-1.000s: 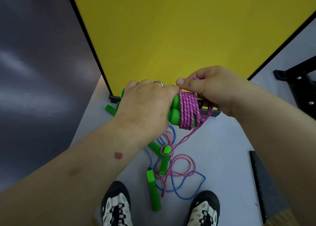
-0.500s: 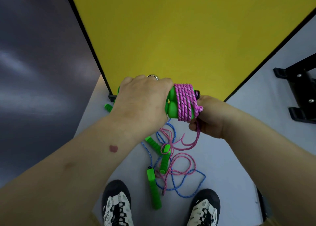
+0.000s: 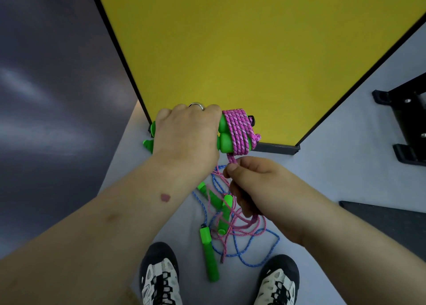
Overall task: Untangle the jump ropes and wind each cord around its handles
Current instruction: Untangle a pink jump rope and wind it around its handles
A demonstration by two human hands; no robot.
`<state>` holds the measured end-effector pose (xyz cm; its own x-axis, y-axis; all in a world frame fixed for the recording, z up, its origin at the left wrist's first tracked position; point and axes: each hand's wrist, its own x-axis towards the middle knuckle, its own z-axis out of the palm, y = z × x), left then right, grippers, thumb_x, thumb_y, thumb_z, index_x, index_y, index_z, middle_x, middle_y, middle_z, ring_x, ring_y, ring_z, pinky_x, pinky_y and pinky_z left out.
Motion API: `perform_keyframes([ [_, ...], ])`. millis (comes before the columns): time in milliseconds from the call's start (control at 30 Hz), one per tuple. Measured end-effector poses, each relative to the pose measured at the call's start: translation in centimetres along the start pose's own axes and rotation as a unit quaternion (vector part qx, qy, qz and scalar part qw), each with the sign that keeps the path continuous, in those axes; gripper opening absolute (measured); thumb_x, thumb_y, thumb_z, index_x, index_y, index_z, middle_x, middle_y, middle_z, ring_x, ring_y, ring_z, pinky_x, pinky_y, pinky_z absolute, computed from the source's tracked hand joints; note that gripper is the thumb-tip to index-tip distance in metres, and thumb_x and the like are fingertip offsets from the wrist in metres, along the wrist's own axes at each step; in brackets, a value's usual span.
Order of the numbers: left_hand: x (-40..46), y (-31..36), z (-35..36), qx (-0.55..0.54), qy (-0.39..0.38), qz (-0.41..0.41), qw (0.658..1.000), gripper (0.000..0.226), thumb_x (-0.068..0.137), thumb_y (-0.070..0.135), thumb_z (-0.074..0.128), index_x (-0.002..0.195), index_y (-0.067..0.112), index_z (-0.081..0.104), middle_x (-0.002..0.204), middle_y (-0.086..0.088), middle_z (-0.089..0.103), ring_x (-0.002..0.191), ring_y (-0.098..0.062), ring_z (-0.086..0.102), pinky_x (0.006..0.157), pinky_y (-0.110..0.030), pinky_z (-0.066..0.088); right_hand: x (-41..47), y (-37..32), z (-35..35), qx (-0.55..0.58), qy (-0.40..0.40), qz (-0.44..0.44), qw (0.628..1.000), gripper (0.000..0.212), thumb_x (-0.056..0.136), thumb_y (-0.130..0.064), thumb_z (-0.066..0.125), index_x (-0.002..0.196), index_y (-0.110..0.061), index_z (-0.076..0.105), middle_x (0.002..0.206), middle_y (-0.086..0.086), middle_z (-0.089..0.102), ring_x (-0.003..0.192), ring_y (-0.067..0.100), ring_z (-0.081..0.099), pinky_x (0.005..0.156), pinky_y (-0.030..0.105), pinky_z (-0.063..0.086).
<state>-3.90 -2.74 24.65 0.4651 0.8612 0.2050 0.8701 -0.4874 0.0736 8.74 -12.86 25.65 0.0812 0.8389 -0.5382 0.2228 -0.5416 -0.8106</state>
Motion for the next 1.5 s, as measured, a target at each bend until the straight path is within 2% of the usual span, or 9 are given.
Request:
perform_keyframes([
  [367,-0.3,0.4,0.1,0.018,0.008,0.015,1.0,0.031,0.075,0.022,0.064,0.085,0.029,0.036,0.078,0.006,0.04,0.083,-0.026,0.049,0.072,-0.036,0.024,-0.6,-4.4,-1.6,0.043,0.025,-0.043,0.998,0.03,0.1,-0.03,0.058,0.08,-0.008,0.061,0.062,0.005,0.049,0.047,0.014,0.04,0.047,0.029,0.039],
  [533,-0.5,0.7,0.2,0.027,0.004,0.026,0.999,0.033,0.073,0.022,0.061,0.103,0.033,0.056,0.087,0.007,0.058,0.091,-0.026,0.058,0.072,-0.036,0.024,0.7,-5.9,-3.3,-0.019,0.024,-0.061,0.998,0.026,0.1,-0.029,0.056,0.085,-0.011,0.067,0.057,-0.001,0.048,0.04,0.011,0.036,0.041,0.023,0.033],
  [733,-0.5,1.1,-0.8,0.016,-0.014,0.061,0.998,0.028,0.073,0.021,0.062,0.098,0.029,0.051,0.092,0.005,0.059,0.095,-0.028,0.056,0.073,-0.035,0.022,3.5,-6.1,-5.2,-0.193,0.082,-0.118,0.971,0.049,0.079,-0.054,0.066,0.083,-0.005,0.061,0.06,0.009,0.051,0.053,0.022,0.046,0.055,0.048,0.047],
  [833,-0.6,1.3,-1.0,0.016,-0.011,0.078,0.997,0.029,0.073,0.021,0.063,0.089,0.03,0.042,0.09,0.005,0.058,0.094,-0.027,0.057,0.073,-0.035,0.023,4.2,-6.3,-6.0,-0.222,0.12,-0.147,0.956,0.046,0.082,-0.052,0.074,0.084,-0.007,0.066,0.064,0.007,0.051,0.052,0.017,0.042,0.053,0.031,0.038],
  [1033,-0.6,1.4,-1.3,-0.005,0.024,0.085,0.996,0.029,0.07,0.026,0.07,0.09,0.026,0.049,0.079,0.006,0.056,0.084,-0.025,0.058,0.069,-0.034,0.026,6.4,-5.6,-7.2,-0.088,0.063,-0.064,0.992,0.041,0.069,-0.051,0.085,0.081,-0.014,0.072,0.064,0.004,0.051,0.057,0.02,0.041,0.054,0.029,0.034],
  [1167,-0.5,1.6,-1.8,-0.005,0.039,0.079,0.996,0.036,0.072,0.027,0.071,0.1,0.026,0.047,0.066,0.011,0.034,0.071,-0.023,0.044,0.068,-0.033,0.023,7.2,-4.0,-7.5,-0.007,-0.008,0.013,1.0,0.018,0.092,-0.015,0.07,0.074,-0.013,0.067,0.053,0.005,0.057,0.047,0.017,0.046,0.051,0.017,0.038],
  [1233,-0.3,1.4,-1.6,-0.006,0.047,0.066,0.997,0.037,0.07,0.027,0.071,0.1,0.026,0.049,0.065,0.01,0.032,0.068,-0.02,0.036,0.066,-0.033,0.023,7.5,-2.5,-7.2,-0.015,-0.021,0.022,0.999,0.035,0.094,0.001,0.056,0.066,-0.013,0.071,0.065,0.017,0.061,0.062,0.021,0.048,0.064,0.028,0.039],
  [1333,0.0,0.6,-1.1,-0.025,0.049,0.049,0.997,0.036,0.067,0.028,0.072,0.09,0.026,0.043,0.065,0.01,0.032,0.067,-0.021,0.035,0.065,-0.034,0.023,6.9,-1.0,-5.8,0.011,-0.02,0.022,1.0,0.058,0.098,0.003,0.044,0.047,-0.02,0.062,0.053,0.002,0.045,0.05,0.013,0.032,0.054,0.028,0.027],
  [1500,0.3,-0.6,-0.3,-0.025,0.039,0.017,0.999,0.039,0.068,0.026,0.071,0.085,0.027,0.036,0.069,0.008,0.037,0.069,-0.023,0.036,0.067,-0.036,0.027,5.2,1.5,-2.9,0.065,-0.029,-0.019,0.997,0.029,0.103,-0.026,0.051,0.091,-0.008,0.069,0.059,0.002,0.04,0.048,0.013,0.027,0.047,0.027,0.021],
])
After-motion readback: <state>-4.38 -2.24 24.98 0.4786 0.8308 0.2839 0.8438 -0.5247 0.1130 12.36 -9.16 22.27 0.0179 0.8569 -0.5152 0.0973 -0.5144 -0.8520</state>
